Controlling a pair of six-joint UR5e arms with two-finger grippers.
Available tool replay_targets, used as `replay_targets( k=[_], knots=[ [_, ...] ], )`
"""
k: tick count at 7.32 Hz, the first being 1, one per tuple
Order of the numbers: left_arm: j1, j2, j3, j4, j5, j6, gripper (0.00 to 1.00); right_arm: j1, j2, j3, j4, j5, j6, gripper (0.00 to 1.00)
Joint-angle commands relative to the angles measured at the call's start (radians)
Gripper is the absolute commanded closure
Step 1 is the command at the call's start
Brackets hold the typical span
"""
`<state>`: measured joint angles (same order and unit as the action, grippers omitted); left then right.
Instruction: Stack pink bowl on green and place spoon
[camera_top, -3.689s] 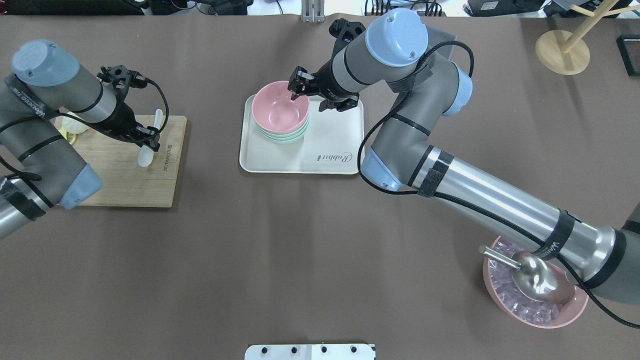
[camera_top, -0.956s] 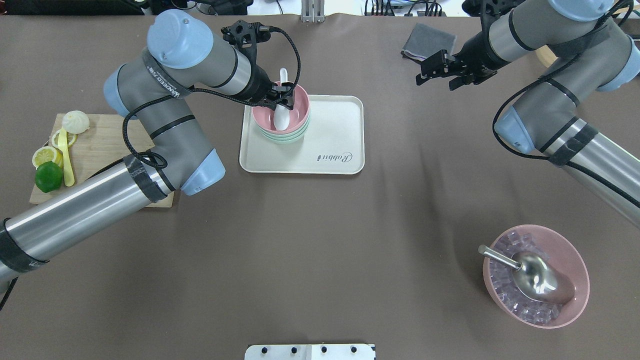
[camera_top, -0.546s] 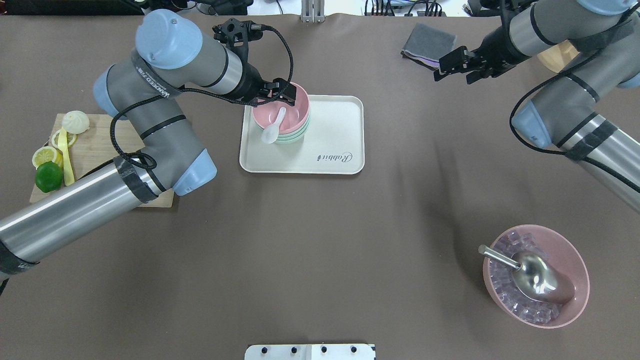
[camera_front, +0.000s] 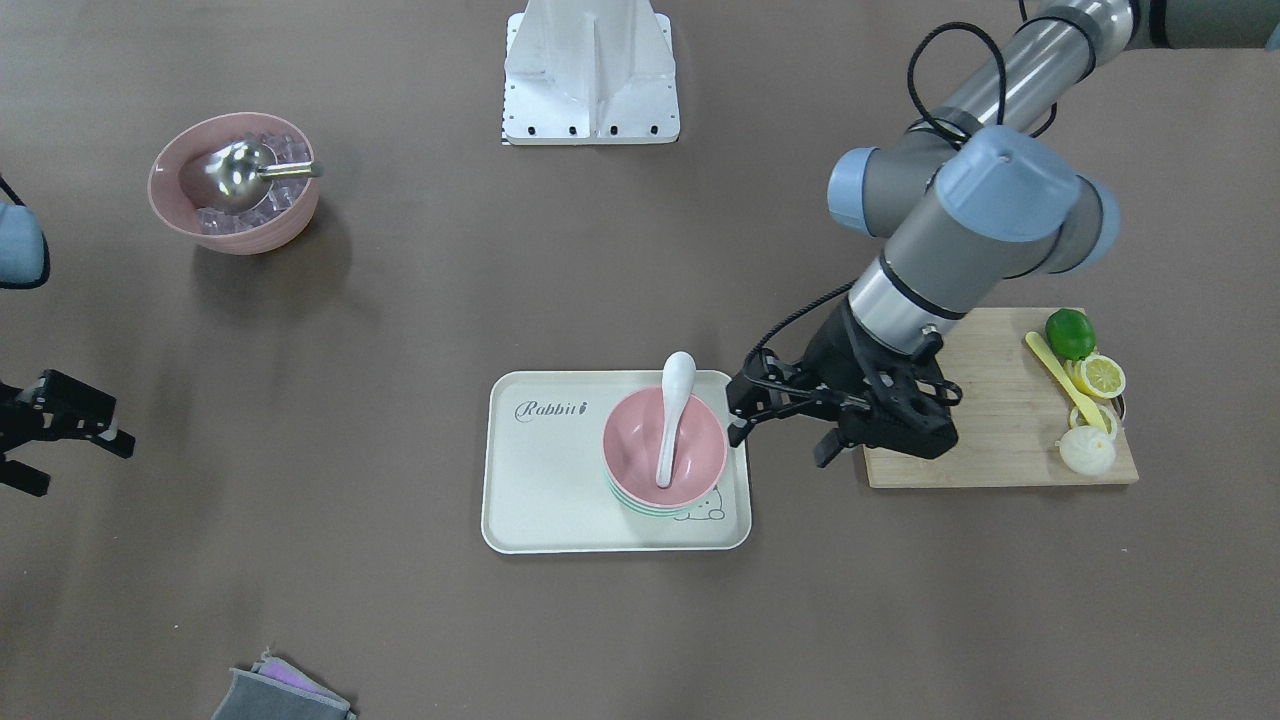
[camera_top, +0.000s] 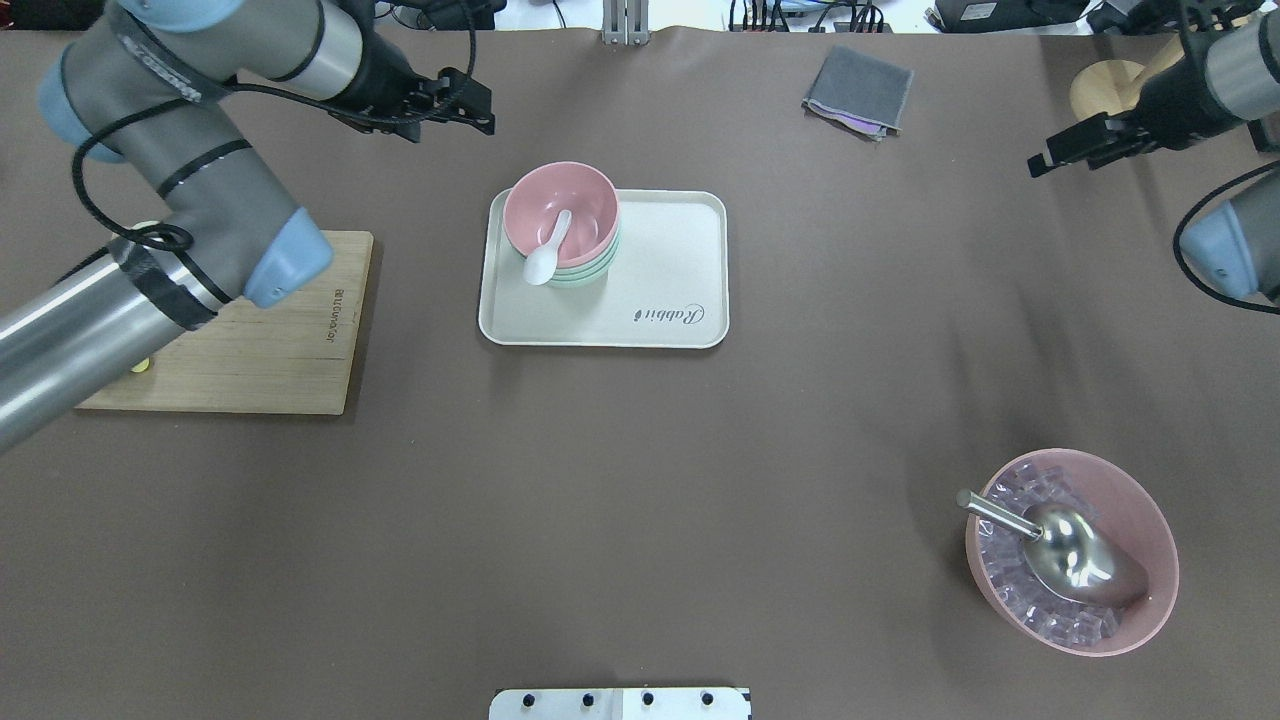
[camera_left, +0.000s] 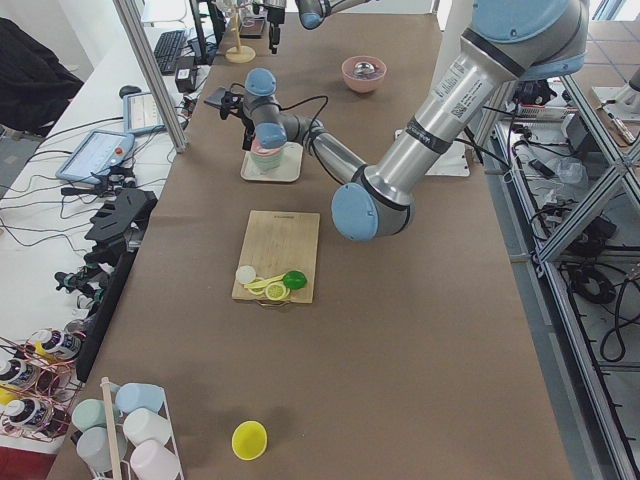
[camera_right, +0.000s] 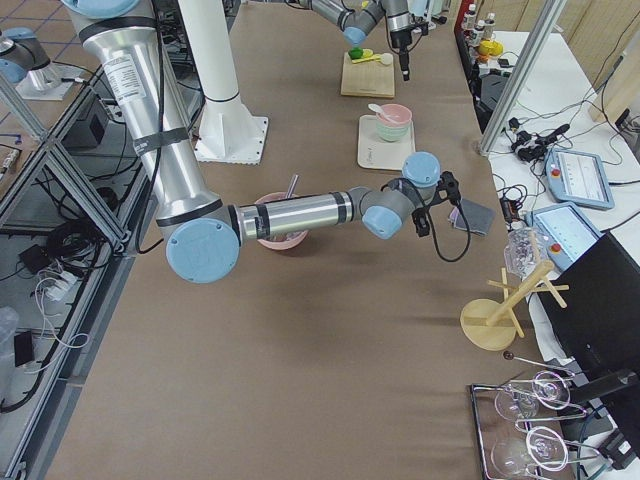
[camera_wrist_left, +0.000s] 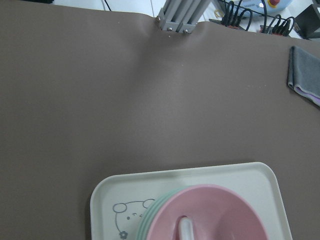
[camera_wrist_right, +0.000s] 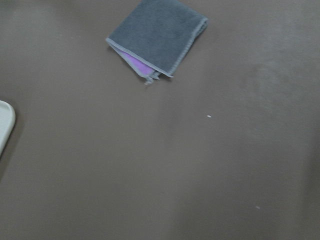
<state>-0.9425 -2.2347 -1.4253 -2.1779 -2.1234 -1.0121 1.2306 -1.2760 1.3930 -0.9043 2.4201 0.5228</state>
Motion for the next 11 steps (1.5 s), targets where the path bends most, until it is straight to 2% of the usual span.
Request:
replay_targets(
  k=[1, 2, 3, 4, 5, 6, 8, 9, 10, 11],
  knots=[
    [-0.115, 0.117, -0.039, 0.003, -0.035, 0.116, 0.02, 0.105, -0.081, -0.017, -0.136, -0.002, -0.245, 0.00],
    [-0.192, 0.185, -0.044, 0.000, -0.073, 0.144, 0.02, 0.168, -0.098, -0.020, -0.263, -0.016, -0.415, 0.00],
    [-0.269, 0.245, -0.044, 0.000, -0.131, 0.315, 0.02, 0.208, -0.101, -0.017, -0.368, -0.062, -0.546, 0.00],
    [-0.324, 0.341, -0.044, 0.003, -0.136, 0.583, 0.02, 0.223, -0.097, -0.016, -0.498, -0.085, -0.576, 0.00],
    [-0.408, 0.389, -0.009, 0.038, -0.142, 0.747, 0.02, 0.249, -0.094, -0.002, -0.600, -0.117, -0.643, 0.00],
    [-0.465, 0.391, 0.003, 0.152, -0.176, 0.803, 0.02, 0.294, -0.092, 0.000, -0.673, -0.128, -0.738, 0.00],
    [-0.469, 0.461, 0.026, 0.147, -0.147, 0.831, 0.02, 0.288, -0.135, -0.002, -0.693, -0.131, -0.741, 0.00],
    [-0.469, 0.478, 0.046, 0.145, -0.077, 0.833, 0.02, 0.268, -0.131, 0.001, -0.693, -0.168, -0.733, 0.00],
    [-0.467, 0.501, 0.043, 0.142, -0.082, 0.836, 0.02, 0.247, -0.108, 0.000, -0.697, -0.180, -0.728, 0.00],
    [-0.469, 0.512, 0.036, 0.158, -0.101, 0.836, 0.02, 0.245, -0.115, 0.007, -0.694, -0.146, -0.715, 0.00]
  ],
)
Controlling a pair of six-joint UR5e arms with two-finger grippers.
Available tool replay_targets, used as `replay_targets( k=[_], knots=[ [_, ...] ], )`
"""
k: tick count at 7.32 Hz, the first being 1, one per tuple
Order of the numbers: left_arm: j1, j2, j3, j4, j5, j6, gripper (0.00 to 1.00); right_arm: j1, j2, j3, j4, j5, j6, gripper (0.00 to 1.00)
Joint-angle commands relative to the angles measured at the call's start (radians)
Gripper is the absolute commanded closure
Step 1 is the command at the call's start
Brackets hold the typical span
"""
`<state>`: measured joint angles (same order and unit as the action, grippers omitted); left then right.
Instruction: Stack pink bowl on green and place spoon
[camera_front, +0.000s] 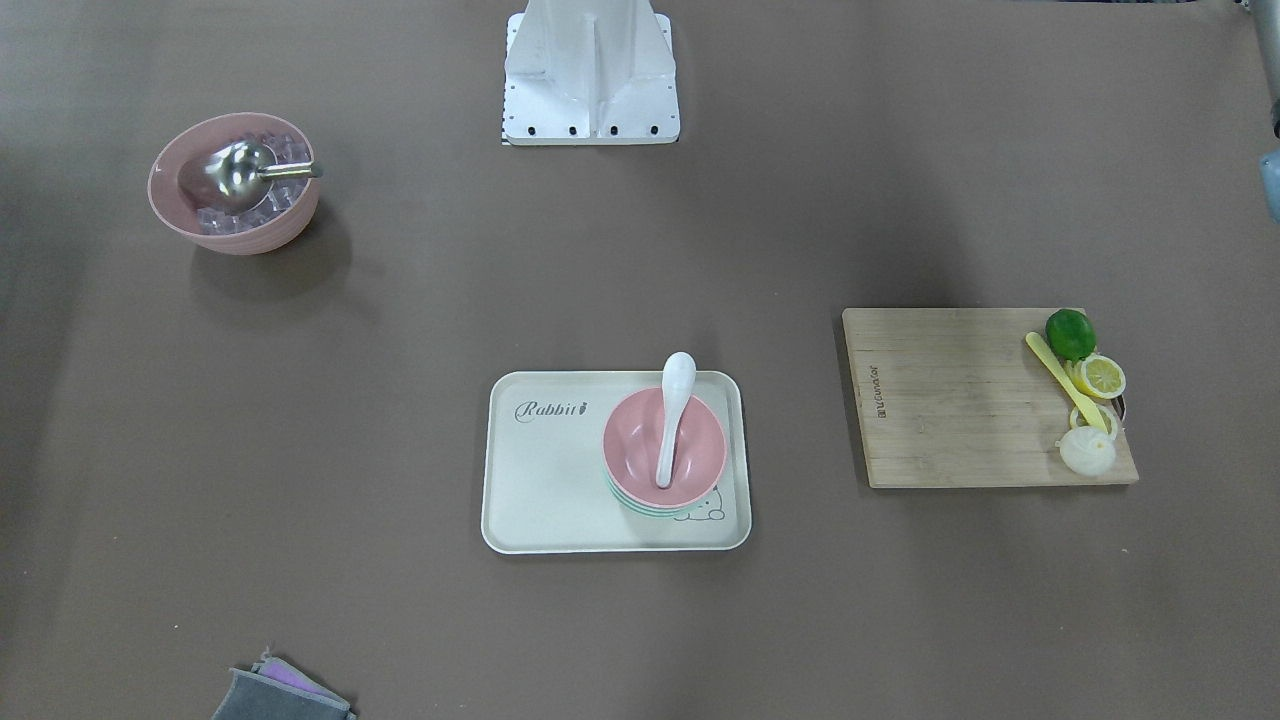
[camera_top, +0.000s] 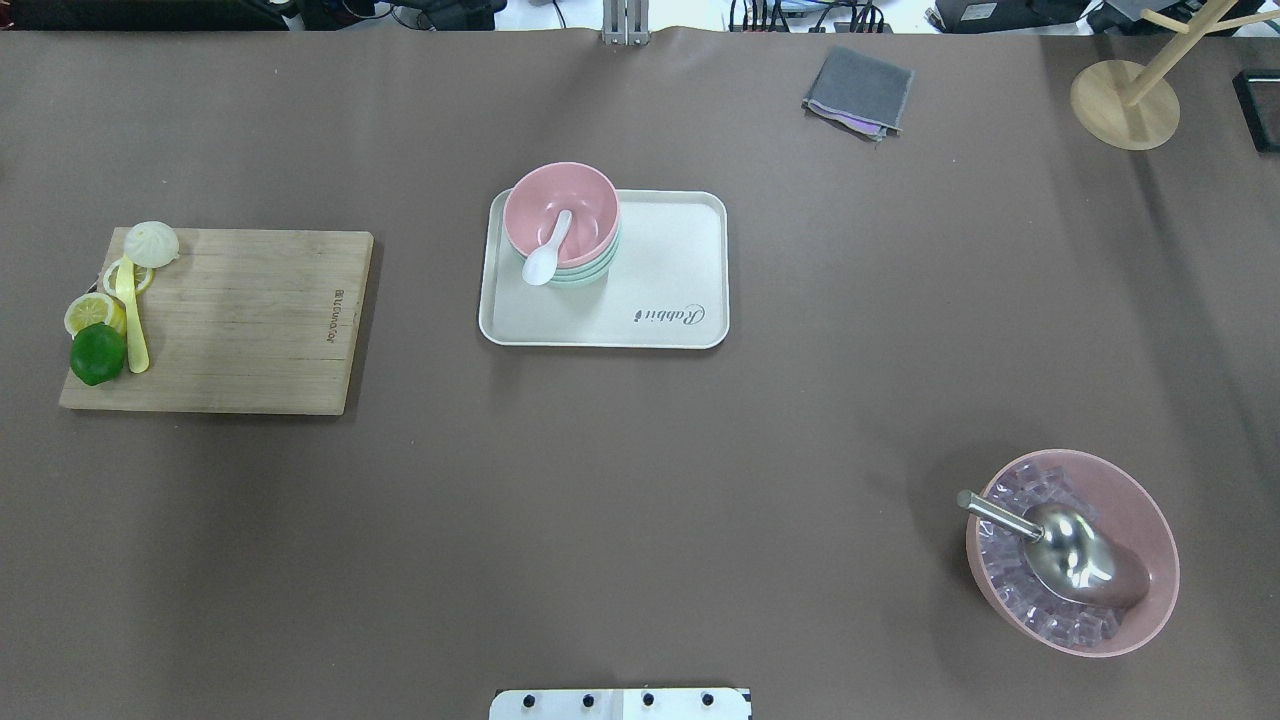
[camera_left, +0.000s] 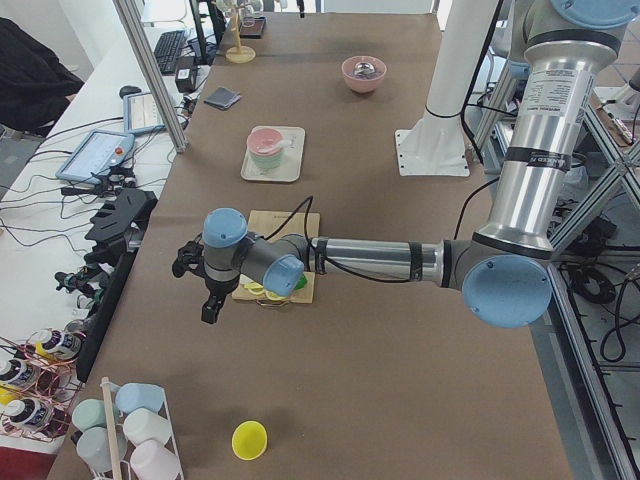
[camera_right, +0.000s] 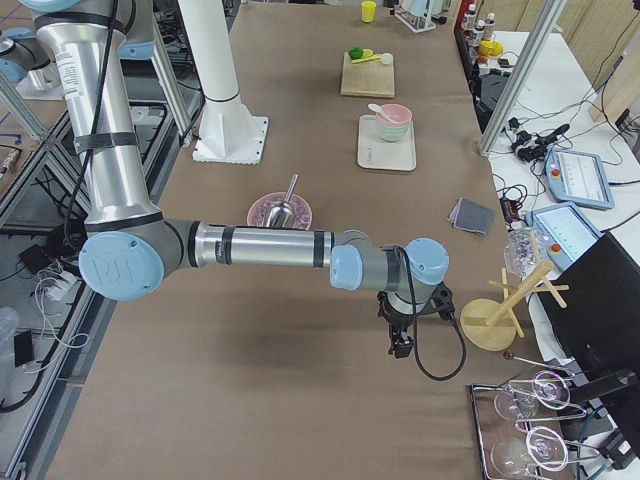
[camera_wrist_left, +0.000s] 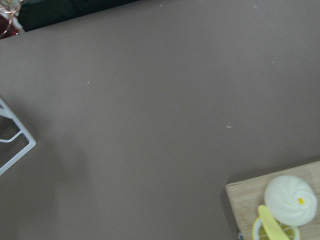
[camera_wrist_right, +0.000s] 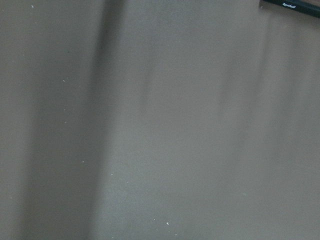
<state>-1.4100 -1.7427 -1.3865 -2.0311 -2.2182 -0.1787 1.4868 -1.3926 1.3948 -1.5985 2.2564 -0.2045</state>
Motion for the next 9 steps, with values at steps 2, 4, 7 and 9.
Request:
replay_targets(
  k=[2, 4, 7, 9],
  knots=[
    [-0.033, 0.055, 0.000, 0.023, -0.130, 0.004, 0.02, -0.011, 0.009, 0.013, 0.000, 0.077, 0.078, 0.00],
    [-0.095, 0.060, -0.029, 0.140, -0.172, 0.086, 0.02, -0.017, 0.015, 0.013, 0.002, 0.087, 0.117, 0.00],
    [-0.122, 0.077, -0.231, 0.423, -0.153, 0.177, 0.02, -0.017, 0.014, 0.020, 0.000, 0.117, 0.117, 0.00],
    [-0.119, 0.118, -0.223, 0.417, -0.126, 0.189, 0.02, -0.017, 0.014, 0.020, 0.002, 0.114, 0.116, 0.00]
  ],
)
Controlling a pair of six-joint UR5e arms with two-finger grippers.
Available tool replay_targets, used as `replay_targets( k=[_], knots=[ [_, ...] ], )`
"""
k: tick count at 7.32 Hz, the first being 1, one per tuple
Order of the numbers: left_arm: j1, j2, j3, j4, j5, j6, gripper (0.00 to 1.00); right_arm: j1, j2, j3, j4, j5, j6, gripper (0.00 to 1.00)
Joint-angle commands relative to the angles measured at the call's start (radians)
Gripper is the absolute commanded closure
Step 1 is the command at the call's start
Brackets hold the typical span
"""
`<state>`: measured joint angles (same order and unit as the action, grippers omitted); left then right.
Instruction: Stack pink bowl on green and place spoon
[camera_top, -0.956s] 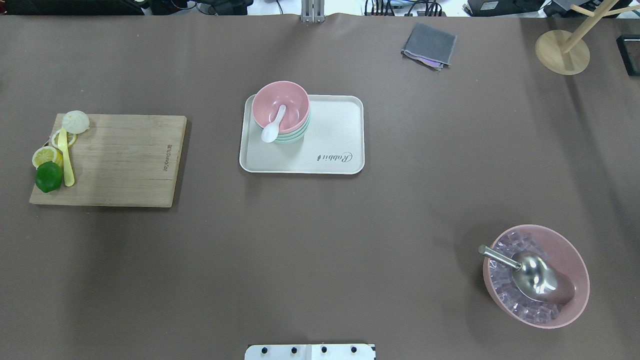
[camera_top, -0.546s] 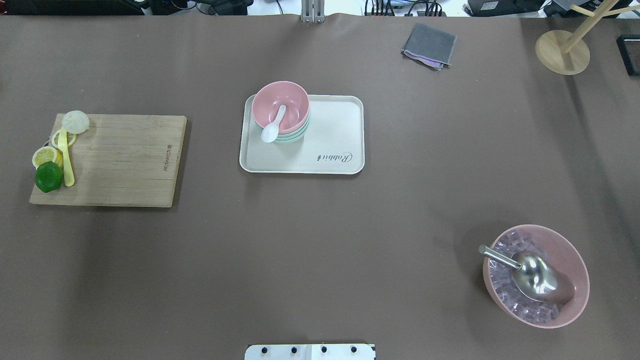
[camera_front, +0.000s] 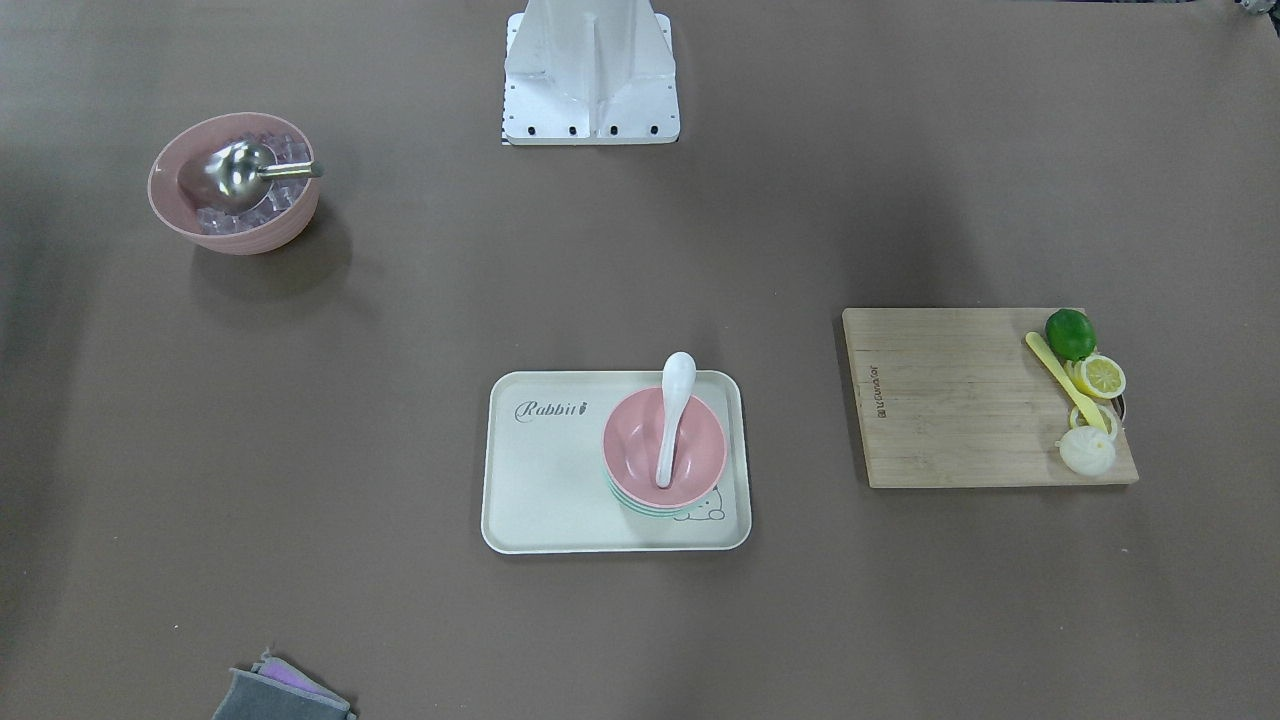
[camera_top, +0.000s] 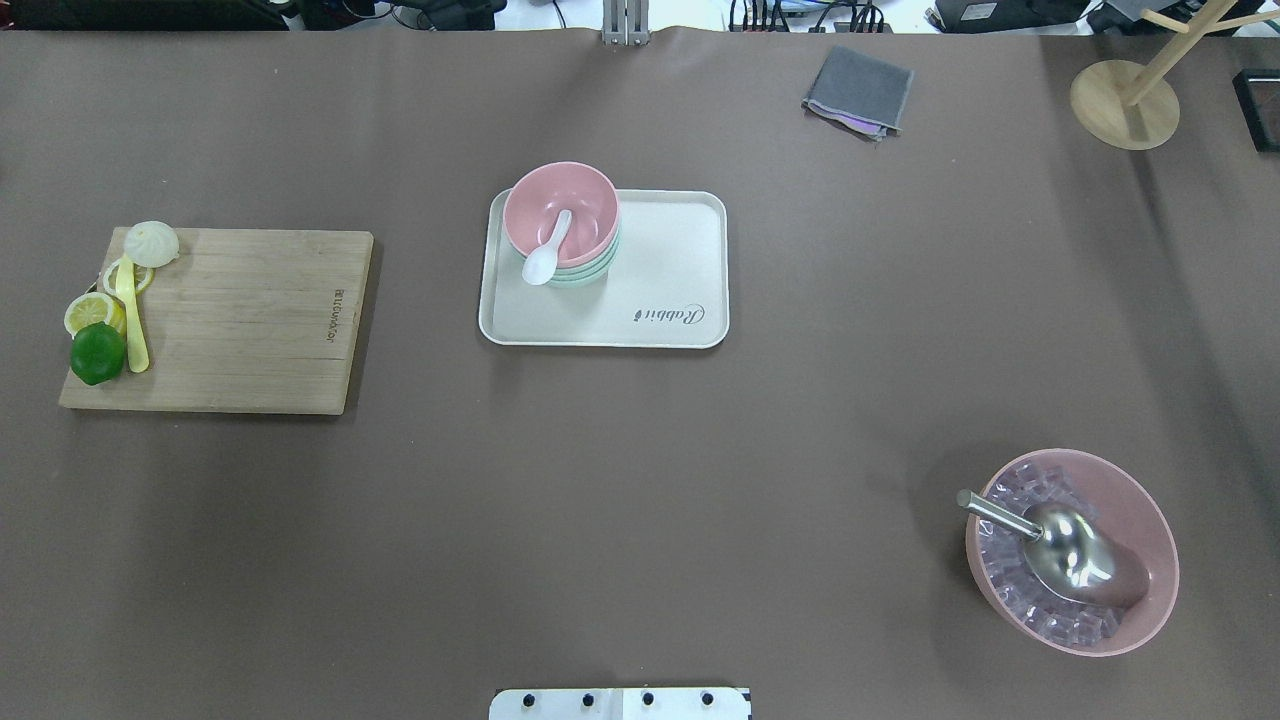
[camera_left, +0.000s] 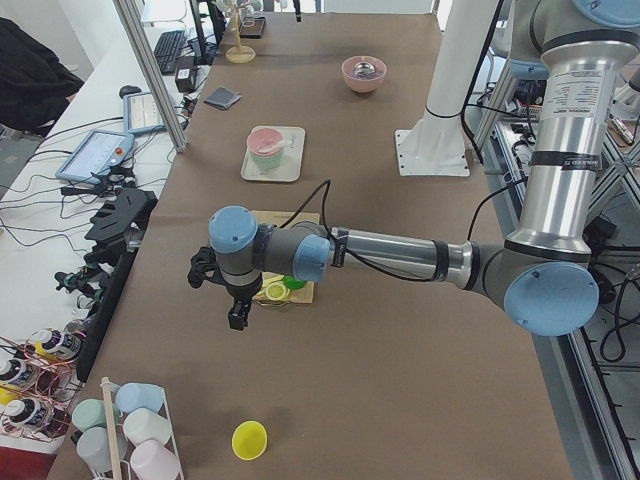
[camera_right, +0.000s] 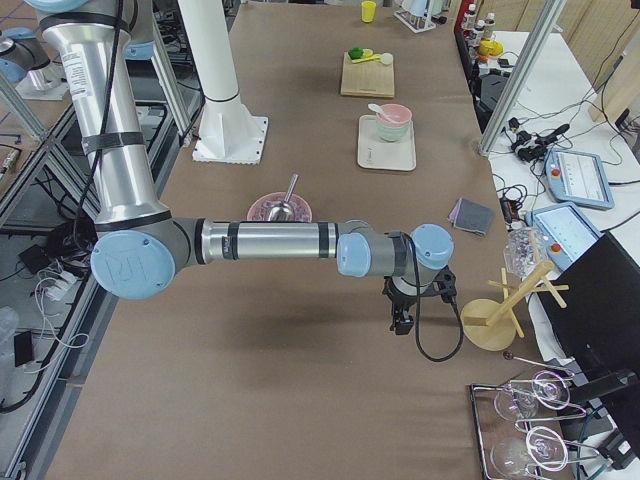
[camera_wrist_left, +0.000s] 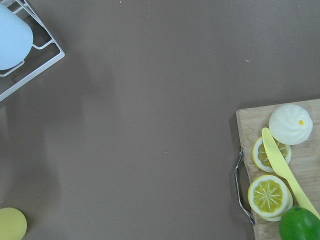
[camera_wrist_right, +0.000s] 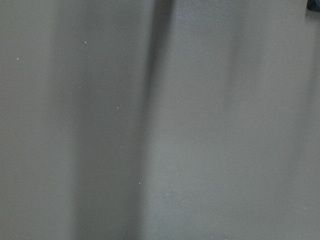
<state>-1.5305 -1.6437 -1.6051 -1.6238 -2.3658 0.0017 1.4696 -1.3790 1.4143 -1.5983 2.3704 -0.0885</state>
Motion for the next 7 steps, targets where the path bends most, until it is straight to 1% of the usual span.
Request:
replay_targets(
  k=[1, 2, 7],
  knots=[
    [0.000, 0.033, -0.001, 0.008, 0.026, 0.009, 0.02, 0.000, 0.000, 0.000, 0.001, 0.000, -0.001, 0.00],
    [-0.003, 0.051, -0.013, 0.007, 0.023, 0.009, 0.02, 0.000, 0.001, 0.000, 0.001, 0.000, 0.001, 0.00],
    [-0.003, 0.042, -0.013, 0.008, 0.026, 0.006, 0.02, 0.000, 0.000, 0.003, 0.001, 0.000, 0.001, 0.00]
  ],
)
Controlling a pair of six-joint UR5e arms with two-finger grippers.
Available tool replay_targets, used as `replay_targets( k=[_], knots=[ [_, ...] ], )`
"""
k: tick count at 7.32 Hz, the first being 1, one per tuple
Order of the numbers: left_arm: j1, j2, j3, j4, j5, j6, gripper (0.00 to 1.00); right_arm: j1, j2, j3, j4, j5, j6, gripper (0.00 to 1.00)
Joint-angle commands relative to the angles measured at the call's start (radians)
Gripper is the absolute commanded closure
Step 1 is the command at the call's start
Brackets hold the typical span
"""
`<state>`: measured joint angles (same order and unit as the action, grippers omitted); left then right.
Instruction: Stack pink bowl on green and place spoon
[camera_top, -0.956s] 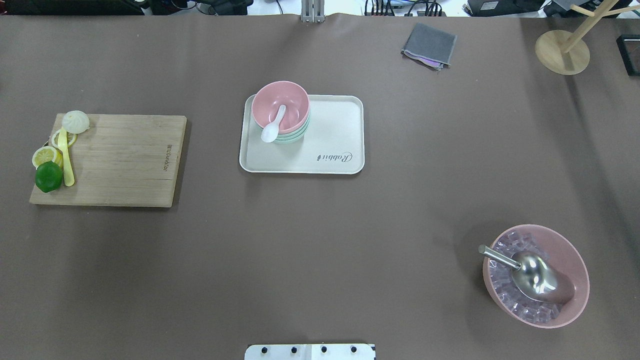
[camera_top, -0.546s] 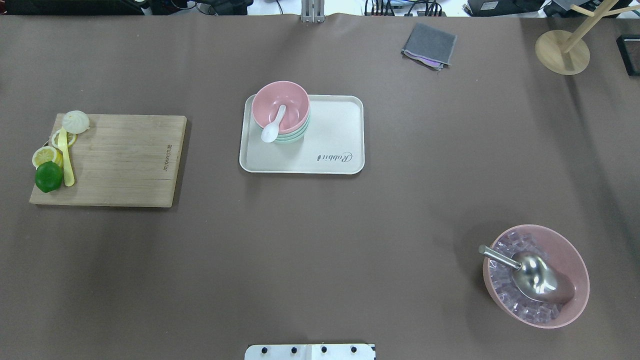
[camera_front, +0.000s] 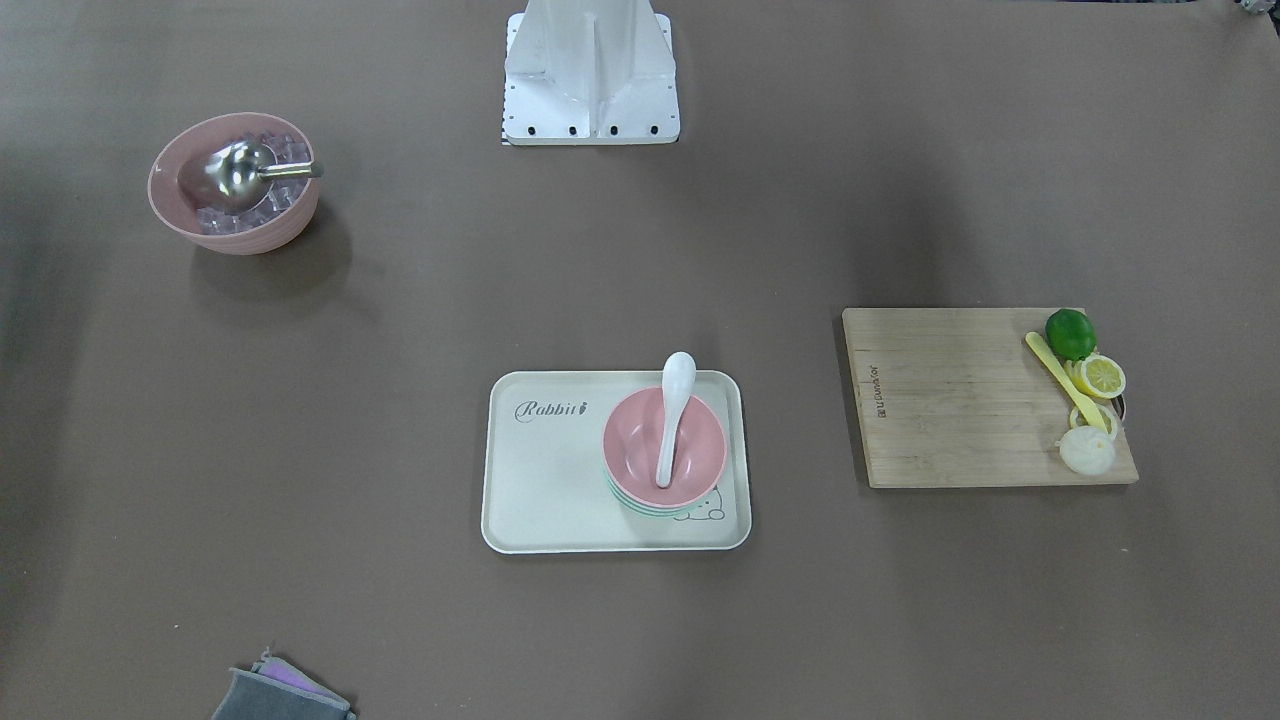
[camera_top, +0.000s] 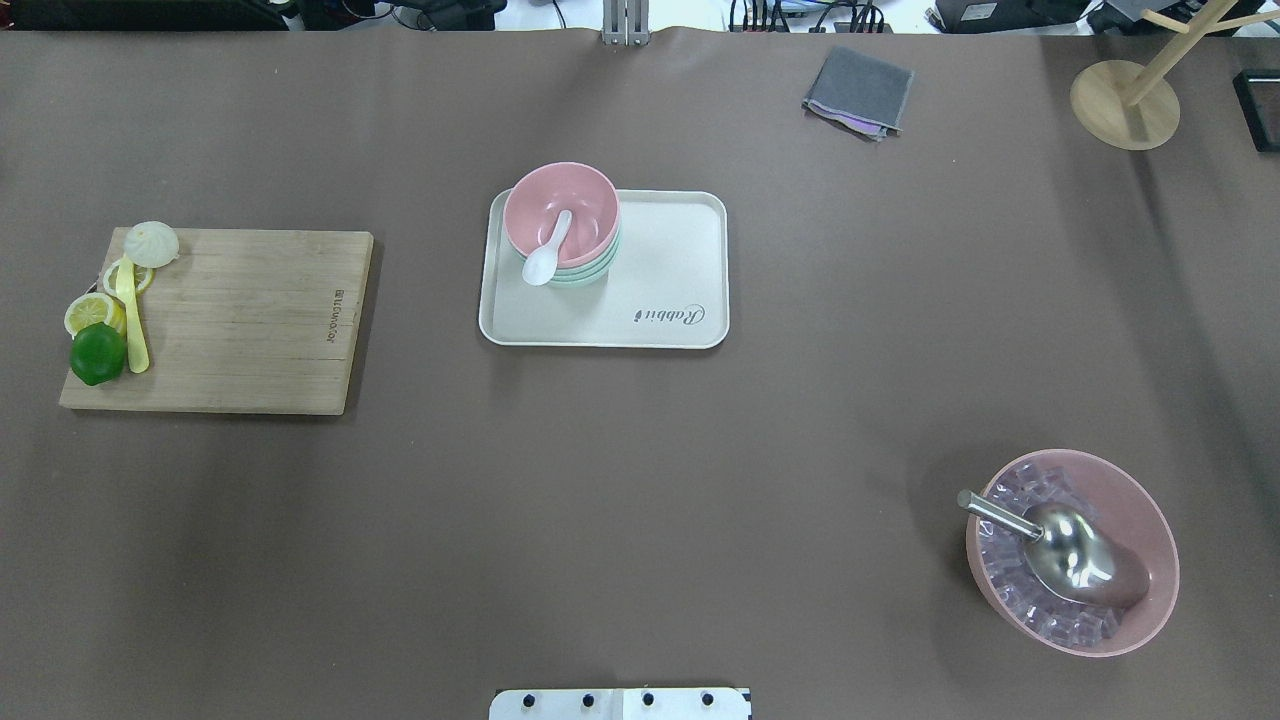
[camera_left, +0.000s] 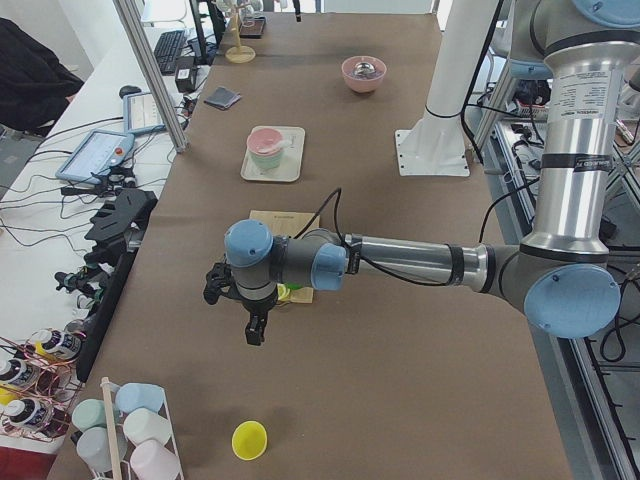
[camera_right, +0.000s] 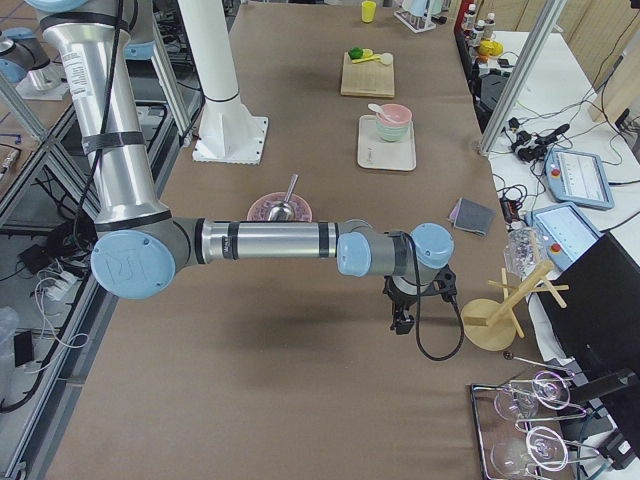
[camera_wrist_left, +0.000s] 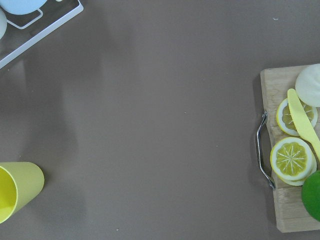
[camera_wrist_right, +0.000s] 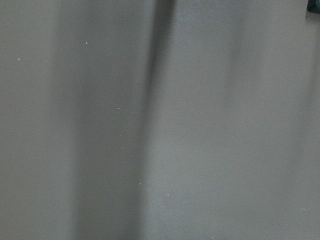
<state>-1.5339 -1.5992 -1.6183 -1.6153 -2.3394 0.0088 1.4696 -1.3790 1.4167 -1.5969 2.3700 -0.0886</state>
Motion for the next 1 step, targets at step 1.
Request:
replay_targets(
  k=[1],
  knots=[
    [0.000, -0.004, 0.000, 0.000, 0.000, -0.001, 0.02, 0.000, -0.002, 0.001, 0.000, 0.000, 0.001, 0.00]
  ],
)
